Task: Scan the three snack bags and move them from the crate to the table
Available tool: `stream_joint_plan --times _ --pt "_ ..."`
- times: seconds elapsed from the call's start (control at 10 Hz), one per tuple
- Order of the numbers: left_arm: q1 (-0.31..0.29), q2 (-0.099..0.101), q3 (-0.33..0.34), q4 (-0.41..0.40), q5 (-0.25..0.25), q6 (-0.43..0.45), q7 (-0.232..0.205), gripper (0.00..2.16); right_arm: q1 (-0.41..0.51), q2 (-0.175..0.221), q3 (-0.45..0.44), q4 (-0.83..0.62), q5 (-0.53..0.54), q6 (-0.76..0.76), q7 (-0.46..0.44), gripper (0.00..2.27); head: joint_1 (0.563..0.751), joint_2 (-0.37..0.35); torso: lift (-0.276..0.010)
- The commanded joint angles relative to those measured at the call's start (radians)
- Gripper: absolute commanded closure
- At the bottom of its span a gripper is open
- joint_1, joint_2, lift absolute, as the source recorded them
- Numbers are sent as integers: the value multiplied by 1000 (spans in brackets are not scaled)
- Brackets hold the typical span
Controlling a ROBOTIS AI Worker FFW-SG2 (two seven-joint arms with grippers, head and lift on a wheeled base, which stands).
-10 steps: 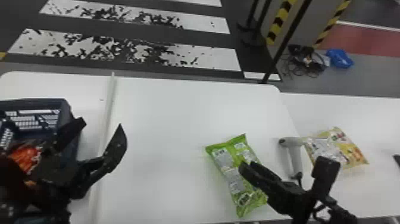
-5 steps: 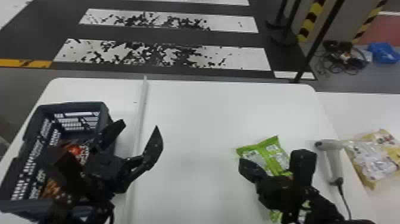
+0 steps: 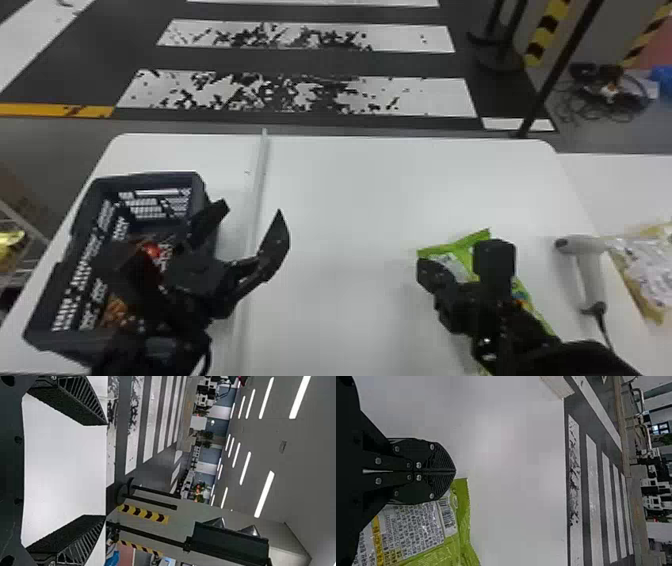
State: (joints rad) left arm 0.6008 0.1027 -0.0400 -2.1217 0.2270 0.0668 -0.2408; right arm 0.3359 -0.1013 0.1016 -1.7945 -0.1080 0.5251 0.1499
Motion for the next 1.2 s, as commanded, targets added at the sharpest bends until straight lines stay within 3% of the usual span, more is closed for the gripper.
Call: stream_joint_plan --times 0.0,0.5,0.8,1.1 --pt "-6 0 3 6 5 0 0 33 -28 0 -3 15 13 -4 -15 2246 695 1 -62" --pt "-13 0 -1 12 5 0 -3 33 -120 0 -69 106 5 42 -58 2246 695 -54 -62" --pt "-19 0 -4 12 5 0 -3 33 -5 -14 -83 -74 -85 23 -16 2246 695 -70 -62" --pt "-36 0 -9 28 5 6 -3 33 135 -69 -161 -319 -137 60 2 2240 695 -61 -62"
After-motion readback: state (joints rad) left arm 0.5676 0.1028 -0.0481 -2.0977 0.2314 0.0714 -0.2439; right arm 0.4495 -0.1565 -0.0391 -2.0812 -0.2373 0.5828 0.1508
